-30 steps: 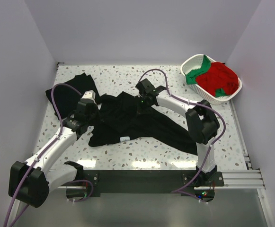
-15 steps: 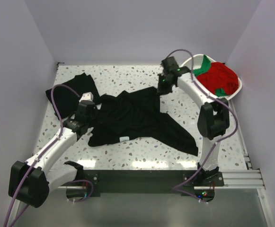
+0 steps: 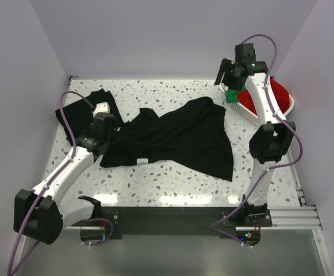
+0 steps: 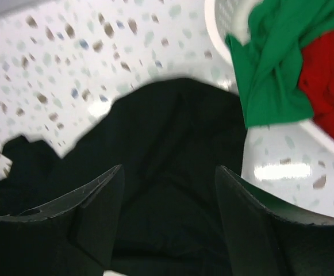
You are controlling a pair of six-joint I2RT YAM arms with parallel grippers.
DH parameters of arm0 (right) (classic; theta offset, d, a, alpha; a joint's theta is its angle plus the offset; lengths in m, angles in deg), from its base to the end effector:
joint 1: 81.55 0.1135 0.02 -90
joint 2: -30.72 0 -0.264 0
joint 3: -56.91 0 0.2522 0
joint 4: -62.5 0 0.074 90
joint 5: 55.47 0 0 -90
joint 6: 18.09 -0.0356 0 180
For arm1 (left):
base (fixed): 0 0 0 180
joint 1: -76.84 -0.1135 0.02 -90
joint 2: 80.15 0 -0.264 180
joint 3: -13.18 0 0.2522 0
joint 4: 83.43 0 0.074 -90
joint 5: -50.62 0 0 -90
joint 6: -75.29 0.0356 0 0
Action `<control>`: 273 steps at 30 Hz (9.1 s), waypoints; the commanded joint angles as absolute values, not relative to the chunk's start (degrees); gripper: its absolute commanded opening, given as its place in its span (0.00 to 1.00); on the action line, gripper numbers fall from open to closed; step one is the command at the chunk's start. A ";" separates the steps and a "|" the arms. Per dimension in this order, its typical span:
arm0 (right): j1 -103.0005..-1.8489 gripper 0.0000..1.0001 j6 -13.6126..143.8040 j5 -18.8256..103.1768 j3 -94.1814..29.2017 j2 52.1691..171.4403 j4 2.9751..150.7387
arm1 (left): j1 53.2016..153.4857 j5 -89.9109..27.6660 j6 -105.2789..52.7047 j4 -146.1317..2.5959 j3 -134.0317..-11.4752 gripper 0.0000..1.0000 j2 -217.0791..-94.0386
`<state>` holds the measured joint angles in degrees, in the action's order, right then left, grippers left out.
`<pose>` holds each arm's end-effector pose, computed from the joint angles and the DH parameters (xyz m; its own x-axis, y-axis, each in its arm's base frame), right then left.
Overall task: Fold and stack the t-shirts
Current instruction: Flatten the tshirt out, then fold the tshirt
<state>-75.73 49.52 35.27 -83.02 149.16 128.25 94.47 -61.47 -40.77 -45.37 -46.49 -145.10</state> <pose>0.4565 0.0470 0.3615 -0.6841 0.3131 -0.6588 0.1622 0.9459 0.2811 0.2301 -0.0591 0.2560 -0.5964 -0.2376 -0.7667 -0.2694 0.9590 -0.0876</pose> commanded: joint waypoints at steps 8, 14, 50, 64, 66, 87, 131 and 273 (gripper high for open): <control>-74.96 0.69 49.59 37.44 -32.21 116.79 123.81 | 94.07 -57.75 -38.18 -49.01 -47.26 0.00 -146.16; -74.96 0.69 45.64 36.82 -13.06 105.80 124.60 | 94.07 -56.17 -39.40 -50.24 -46.47 0.00 -147.12; -76.45 0.57 35.35 31.72 7.02 102.27 117.13 | 93.98 -53.01 -42.13 -52.70 -44.79 0.00 -150.12; -77.16 0.46 33.68 34.45 9.92 106.57 112.39 | 93.98 -52.92 -41.95 -52.26 -44.62 0.00 -149.23; -77.16 0.42 33.68 35.67 10.01 106.75 111.95 | 93.98 -52.83 -42.13 -52.17 -44.53 0.00 -148.97; -77.24 0.00 36.32 34.71 -10.62 95.50 128.46 | 93.90 -52.22 -43.27 -47.70 -55.32 0.00 -145.81; -77.16 0.00 40.80 22.05 -59.10 88.03 132.26 | 94.07 -53.19 -37.03 -44.35 -94.72 0.00 -141.93; -71.81 0.84 40.36 37.34 -18.13 116.79 113.00 | 100.66 -37.89 -34.83 -47.86 -107.74 0.85 -198.49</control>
